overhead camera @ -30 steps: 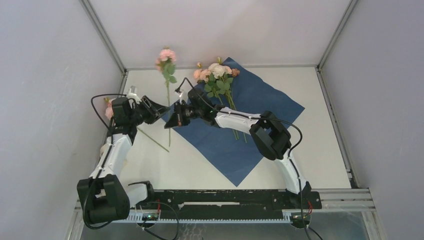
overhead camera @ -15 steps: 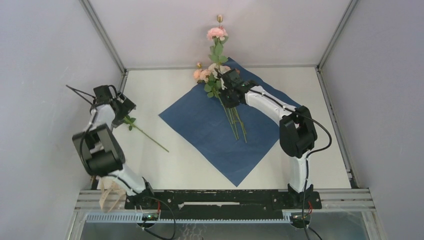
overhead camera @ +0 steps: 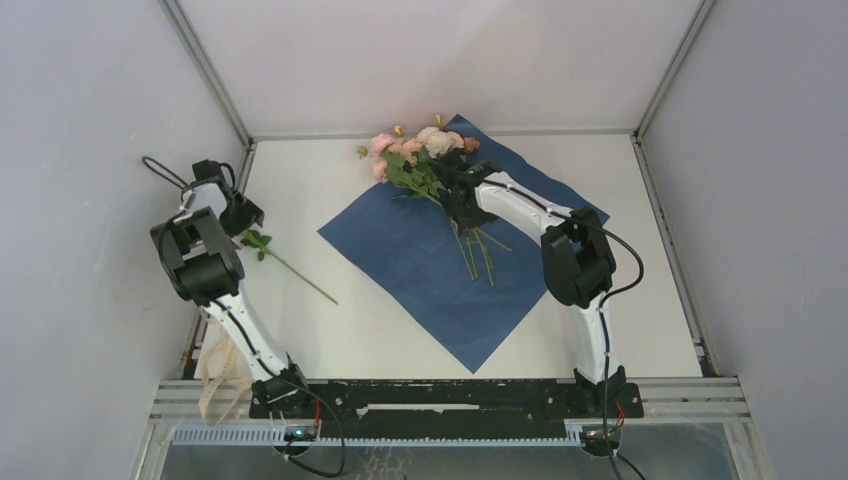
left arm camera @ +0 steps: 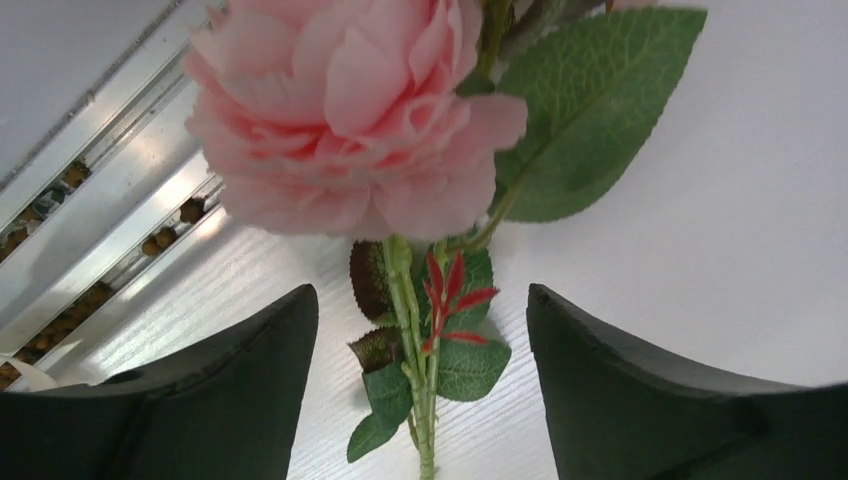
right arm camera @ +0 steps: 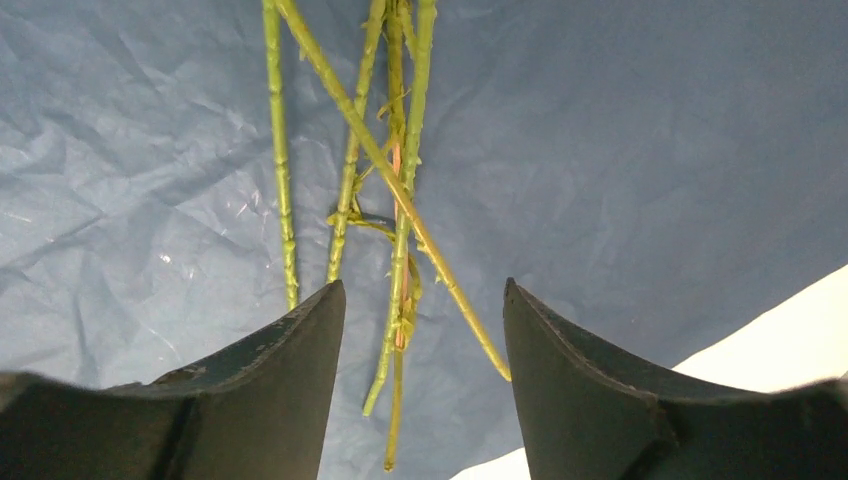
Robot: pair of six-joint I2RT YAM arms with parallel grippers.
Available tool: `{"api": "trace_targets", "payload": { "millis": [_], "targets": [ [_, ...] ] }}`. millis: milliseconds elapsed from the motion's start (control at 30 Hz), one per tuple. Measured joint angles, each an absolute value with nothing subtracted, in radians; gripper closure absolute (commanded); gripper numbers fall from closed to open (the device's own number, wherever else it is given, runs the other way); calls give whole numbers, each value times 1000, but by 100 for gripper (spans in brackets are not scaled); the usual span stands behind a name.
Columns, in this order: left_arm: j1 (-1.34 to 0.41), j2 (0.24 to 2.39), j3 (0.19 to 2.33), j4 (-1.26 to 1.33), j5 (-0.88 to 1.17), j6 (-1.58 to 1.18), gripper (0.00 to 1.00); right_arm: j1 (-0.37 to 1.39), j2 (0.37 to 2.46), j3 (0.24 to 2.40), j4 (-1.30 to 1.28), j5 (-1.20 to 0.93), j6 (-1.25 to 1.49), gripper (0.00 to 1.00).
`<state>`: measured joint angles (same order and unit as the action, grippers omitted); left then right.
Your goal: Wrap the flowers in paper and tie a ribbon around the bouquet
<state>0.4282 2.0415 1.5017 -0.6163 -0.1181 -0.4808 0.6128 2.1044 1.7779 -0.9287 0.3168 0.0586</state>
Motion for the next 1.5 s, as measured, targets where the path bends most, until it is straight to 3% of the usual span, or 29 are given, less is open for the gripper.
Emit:
{"api": "trace_targets", "payload": {
  "millis": [67, 167, 200, 500, 600, 733, 800, 933, 1133, 1167, 1200, 1233, 1267, 1300, 1333, 1367, 1400, 1467, 1500],
  "targets": [
    [432, 2064, 1536, -631, -118, -489, 44, 618, 2104, 1778, -942, 310, 60, 31],
    [445, 2083, 1554, -636, -116, -492, 88, 633, 2098, 1776, -946, 271, 67, 30],
    [451, 2088, 1554, -638, -112, -489, 93, 640, 2087, 1770, -944, 254, 70, 30],
    [524, 2021, 1447, -593, 123, -493, 97, 661, 1899, 1681, -923, 221, 97, 27],
    [535, 1911, 1362, -591, 241, -503, 98, 665, 1808, 1608, -859, 155, 103, 18],
    [529, 1655, 1226, -543, 400, -540, 100, 677, 1659, 1451, -640, -90, 152, 1],
    [512, 1489, 1140, -480, 487, -583, 100, 704, 1626, 1392, -468, -255, 228, 0],
    [449, 1296, 1063, -399, 611, -654, 100, 804, 1725, 1446, -193, -472, 369, 0],
    [312, 1108, 972, -300, 673, -742, 100, 915, 2007, 1702, -58, -543, 481, 0],
    [295, 1087, 968, -293, 682, -755, 100, 922, 2030, 1718, -59, -545, 490, 3],
    [280, 1071, 968, -287, 688, -765, 100, 929, 2056, 1731, -59, -546, 503, 12],
    [265, 1060, 964, -274, 690, -775, 100, 933, 2072, 1733, -61, -545, 511, 37],
    [250, 1050, 958, -265, 693, -788, 100, 933, 2083, 1733, -63, -544, 518, 68],
    [237, 1044, 950, -255, 695, -796, 99, 933, 2093, 1733, -67, -544, 527, 96],
    [220, 1039, 936, -242, 693, -805, 84, 931, 2097, 1731, -75, -546, 537, 100],
    [208, 1038, 922, -226, 685, -811, 56, 930, 2097, 1726, -80, -548, 532, 100],
    [202, 1041, 913, -214, 677, -812, 36, 930, 2090, 1714, -78, -550, 542, 100],
    [197, 1049, 908, -239, 665, -802, 8, 927, 2049, 1648, -75, -508, 538, 100],
    [193, 1050, 908, -259, 642, -794, 1, 918, 2018, 1602, -84, -475, 530, 100]
  ]
}}
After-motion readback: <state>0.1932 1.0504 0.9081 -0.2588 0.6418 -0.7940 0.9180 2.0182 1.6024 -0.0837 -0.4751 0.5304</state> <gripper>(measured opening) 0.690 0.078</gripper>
